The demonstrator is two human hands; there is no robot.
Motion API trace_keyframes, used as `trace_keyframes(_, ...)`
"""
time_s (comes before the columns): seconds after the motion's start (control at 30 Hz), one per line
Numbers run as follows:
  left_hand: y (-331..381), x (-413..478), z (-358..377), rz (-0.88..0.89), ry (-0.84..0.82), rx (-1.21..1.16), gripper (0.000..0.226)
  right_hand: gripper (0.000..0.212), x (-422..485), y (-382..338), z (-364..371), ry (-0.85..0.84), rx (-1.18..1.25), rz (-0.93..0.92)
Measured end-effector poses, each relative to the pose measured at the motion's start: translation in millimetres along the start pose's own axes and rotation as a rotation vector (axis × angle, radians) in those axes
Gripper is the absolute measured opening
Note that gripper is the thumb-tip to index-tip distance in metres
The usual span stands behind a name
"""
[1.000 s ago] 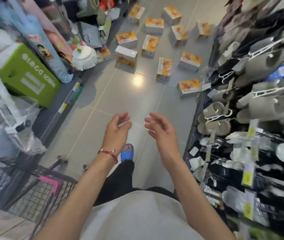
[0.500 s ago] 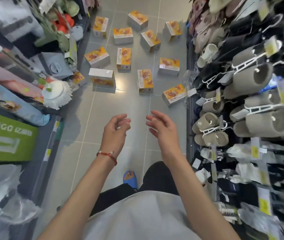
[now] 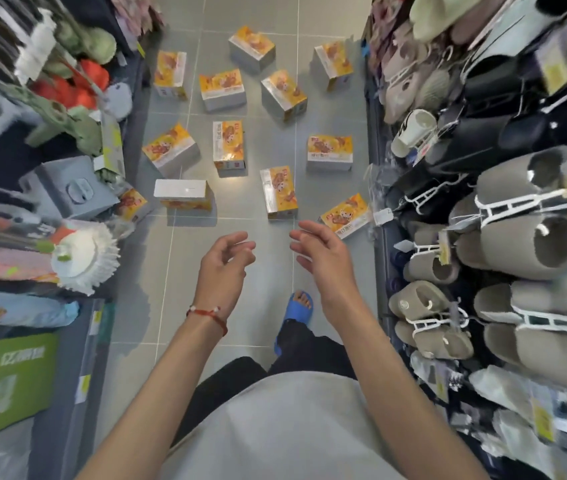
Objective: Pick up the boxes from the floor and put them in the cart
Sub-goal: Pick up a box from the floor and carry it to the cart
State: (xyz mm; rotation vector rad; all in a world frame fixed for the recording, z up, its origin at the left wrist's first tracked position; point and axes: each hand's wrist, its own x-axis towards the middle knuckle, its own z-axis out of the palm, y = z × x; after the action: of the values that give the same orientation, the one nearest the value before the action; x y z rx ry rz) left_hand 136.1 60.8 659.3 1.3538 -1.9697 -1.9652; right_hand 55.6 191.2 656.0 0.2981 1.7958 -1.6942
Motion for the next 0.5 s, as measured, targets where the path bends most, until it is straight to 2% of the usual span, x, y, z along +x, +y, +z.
trace_keyframes(0.13,42.5,62.5,28.3,-0.038,-0.002,-0.029,0.021,0.022,67.8,-47.3,-2.3,-0.023,-0.030,0.013)
trace_keyframes(0.43,104.5,211.4,49.7,-0.139,-0.127,-0.020,0.015,0.028,196.3,-105.7,31.0,0.076,-0.007,0.121)
trace_keyframes(0.5,110.3,250.7,51.9,-0.157,-0.182,0.030,0.020,0.026,227.7,-114.9,43.6,0.122,0.013,0.136)
